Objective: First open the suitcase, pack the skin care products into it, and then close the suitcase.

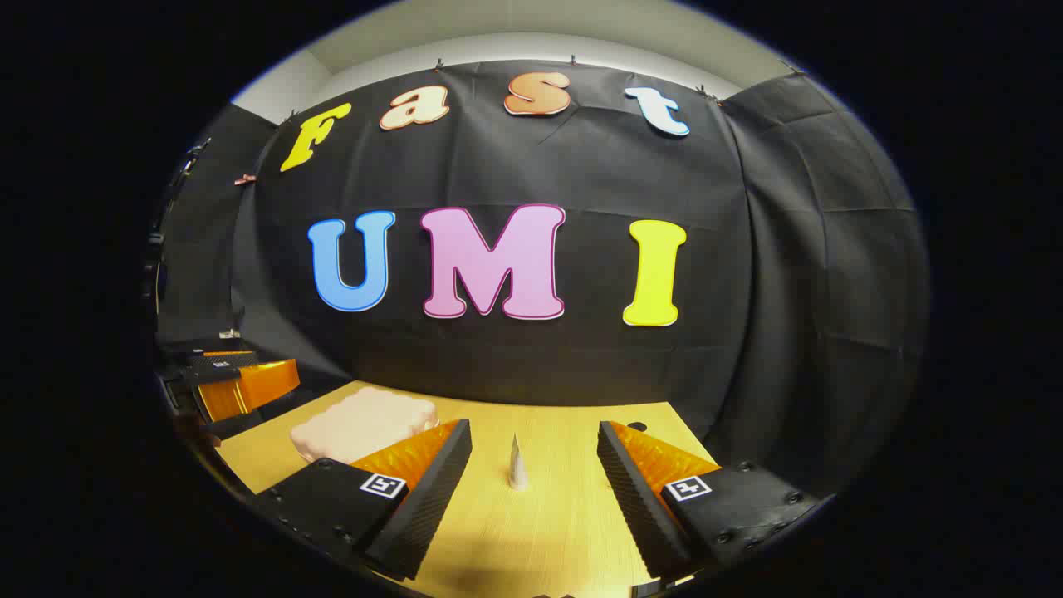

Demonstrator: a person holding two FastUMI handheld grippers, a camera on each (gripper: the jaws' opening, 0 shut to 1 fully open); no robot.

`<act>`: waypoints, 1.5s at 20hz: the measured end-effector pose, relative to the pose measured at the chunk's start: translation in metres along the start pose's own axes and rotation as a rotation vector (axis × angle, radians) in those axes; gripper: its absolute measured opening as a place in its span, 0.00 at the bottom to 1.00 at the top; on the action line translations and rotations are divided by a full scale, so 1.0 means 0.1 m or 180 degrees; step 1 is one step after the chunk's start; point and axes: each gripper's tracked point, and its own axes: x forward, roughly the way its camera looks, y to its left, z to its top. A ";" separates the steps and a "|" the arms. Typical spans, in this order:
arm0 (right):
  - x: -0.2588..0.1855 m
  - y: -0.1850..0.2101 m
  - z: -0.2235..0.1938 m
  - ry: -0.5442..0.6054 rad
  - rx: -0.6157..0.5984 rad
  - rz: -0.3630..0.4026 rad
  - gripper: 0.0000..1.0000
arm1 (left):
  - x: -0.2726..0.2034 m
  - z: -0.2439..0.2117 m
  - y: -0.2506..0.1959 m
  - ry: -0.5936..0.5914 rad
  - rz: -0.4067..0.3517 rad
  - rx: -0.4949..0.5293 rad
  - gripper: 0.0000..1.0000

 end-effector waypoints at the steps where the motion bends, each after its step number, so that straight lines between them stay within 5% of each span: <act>1: 0.00 0.02 0.00 0.0012 0.0030 0.0028 0.97 | -0.01 -0.05 0.01 0.0038 0.0008 -0.0021 0.98; 9: 0.03 0.02 0.00 0.0012 0.0020 0.0026 0.97 | -0.11 -0.29 -0.11 0.0205 -0.0165 0.0034 0.98; 17: 0.08 -0.28 -0.05 0.0069 0.0102 -0.0263 0.96 | 0.00 -0.56 -0.23 0.0392 -0.0352 0.0156 0.98; 23: 0.17 -0.32 -0.06 0.0116 0.0168 -0.0262 0.96 | 0.51 -0.90 -0.70 0.0664 -0.0754 0.0284 0.98; 30: 0.38 -0.42 -0.33 0.0326 0.0118 -0.0112 0.97 | 1.67 -1.47 -1.01 0.1164 -0.0690 0.0270 0.98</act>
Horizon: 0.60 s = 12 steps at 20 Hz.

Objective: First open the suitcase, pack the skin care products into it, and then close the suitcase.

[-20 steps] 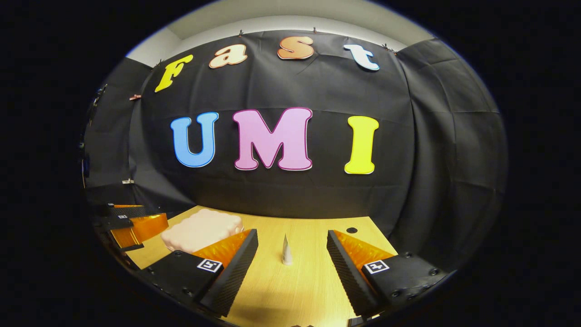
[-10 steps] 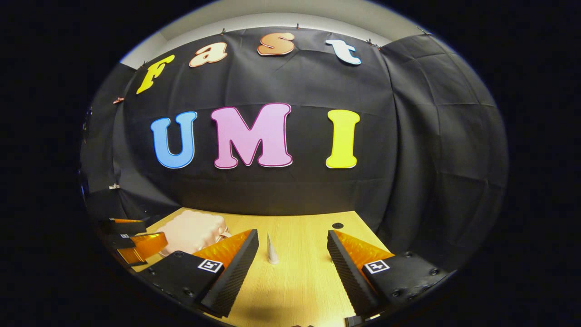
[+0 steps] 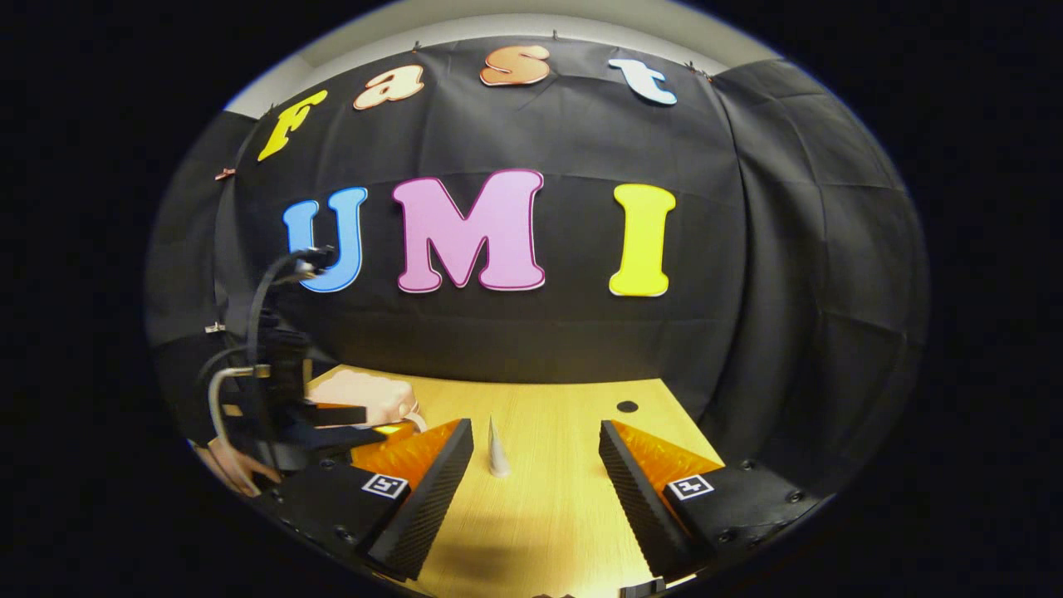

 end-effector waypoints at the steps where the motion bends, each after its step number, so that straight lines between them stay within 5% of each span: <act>1: 0.04 -0.03 -0.08 0.0060 -0.0007 0.0009 0.97 | 0.19 -0.10 0.00 0.0136 0.0021 0.0006 0.96; 5: 0.17 -0.11 -0.19 0.0229 -0.0093 0.0145 0.97 | 0.69 -0.41 0.08 0.0495 0.0217 -0.0083 0.86; 9: 0.36 -0.08 -0.35 0.0467 0.0165 0.0480 0.97 | 1.08 -0.56 0.19 0.0690 0.0459 0.0237 0.83; 12: 0.40 -0.10 -0.37 0.0488 0.0176 0.0626 0.98 | 1.29 -0.72 0.27 0.0912 0.0666 0.0055 0.81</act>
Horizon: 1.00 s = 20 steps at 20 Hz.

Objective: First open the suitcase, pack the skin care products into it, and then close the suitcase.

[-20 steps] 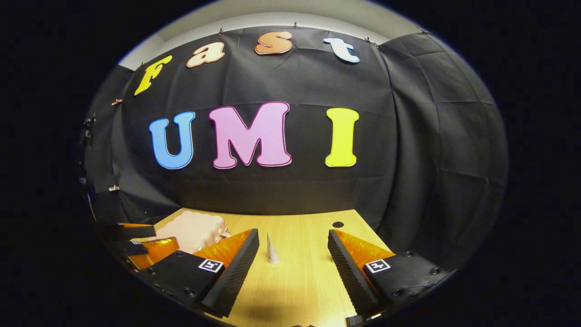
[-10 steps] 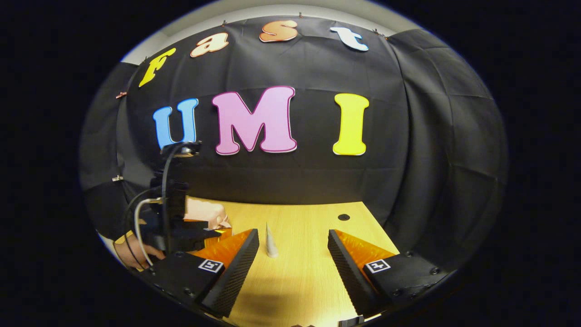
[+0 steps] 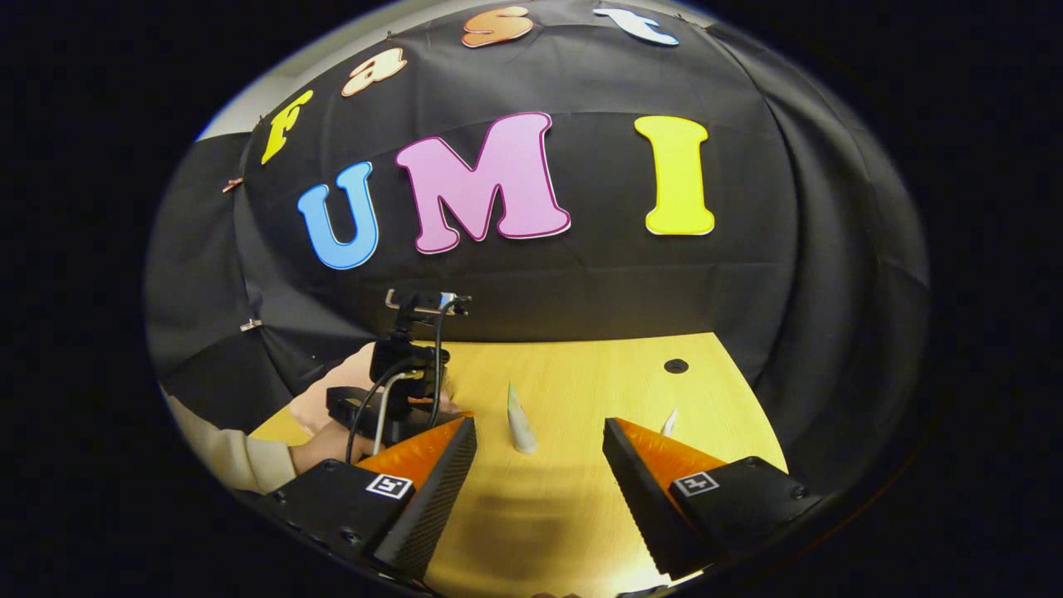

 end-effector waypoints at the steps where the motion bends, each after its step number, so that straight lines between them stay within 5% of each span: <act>1: 0.04 -0.02 0.00 0.0011 -0.0059 0.0006 0.97 | 0.05 -0.05 0.01 0.0096 0.0032 -0.0096 0.80; 3: 0.09 -0.06 0.05 0.0001 -0.0136 -0.0020 0.97 | 0.18 -0.10 0.11 0.0186 0.0203 -0.0219 0.69; 4: 0.11 -0.08 0.05 0.0013 -0.0153 -0.0045 0.97 | 0.20 -0.09 0.21 0.0205 0.0313 -0.0255 0.53; 6: 0.12 -0.09 -0.01 0.0080 -0.0133 -0.0071 0.97 | 0.15 -0.04 0.12 0.0248 0.0154 -0.0341 0.22; 9: 0.15 -0.03 0.00 0.0132 -0.0087 -0.0061 0.97 | 0.01 0.18 0.11 0.0121 -0.0077 -0.0311 0.14; 15: 0.16 0.13 0.13 0.0027 -0.0211 -0.0066 0.97 | -0.67 0.87 0.41 -0.0229 -0.0349 -0.0742 0.12; 20: 0.12 0.30 0.22 -0.0051 -0.0175 -0.0202 0.97 | -1.39 1.47 1.32 -0.0612 -0.0424 -0.1014 0.12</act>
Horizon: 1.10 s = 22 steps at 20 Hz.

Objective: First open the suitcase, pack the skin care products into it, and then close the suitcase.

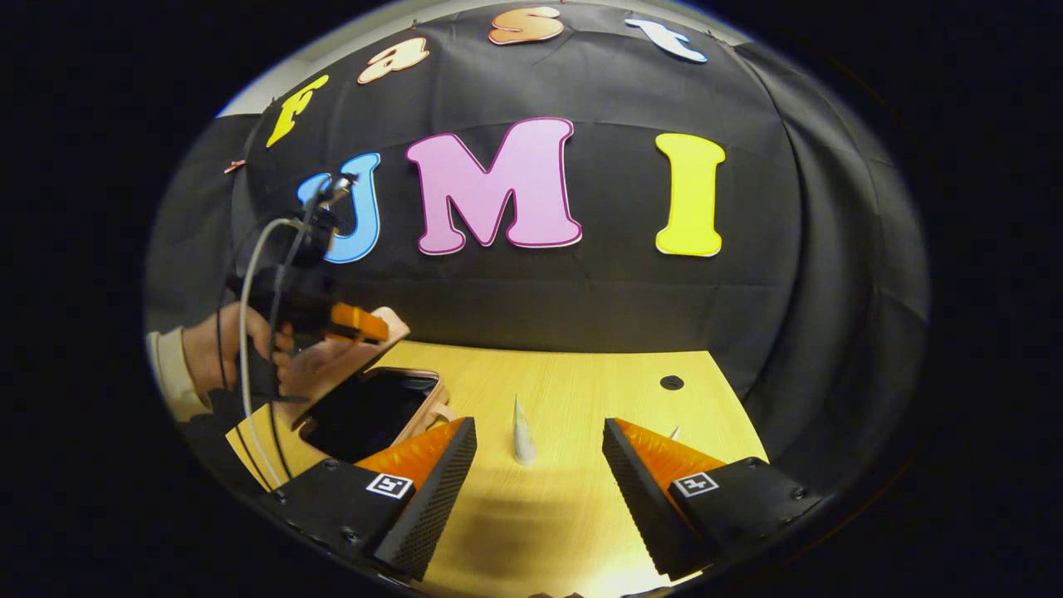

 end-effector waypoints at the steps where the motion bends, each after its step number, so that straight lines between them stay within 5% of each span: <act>1: -0.01 0.03 -0.01 -0.0001 -0.0003 -0.0026 0.97 | -0.10 0.17 0.24 -0.0091 0.0010 -0.0134 0.13; 3: 0.01 0.05 0.02 -0.0028 -0.0048 -0.0089 0.97 | -0.30 0.55 0.78 -0.0274 0.0065 -0.0295 0.12; 6: 0.04 -0.01 0.10 -0.0079 -0.0040 -0.0261 0.97 | -0.60 0.91 2.05 -0.0392 0.0681 0.0145 0.13; 12: 0.08 0.09 -0.04 0.0030 -0.0159 -0.0522 0.97 | -0.36 0.61 3.92 -0.0053 0.1214 0.0367 0.11; 18: -0.03 0.22 -0.05 0.0026 -0.0235 -0.0758 0.98 | 0.32 -0.10 4.76 0.0345 0.1227 -0.0213 0.11; 22: -0.17 0.17 -0.15 0.0069 -0.0335 -0.0895 0.96 | 0.60 -0.50 4.89 0.0654 0.1529 -0.0405 0.11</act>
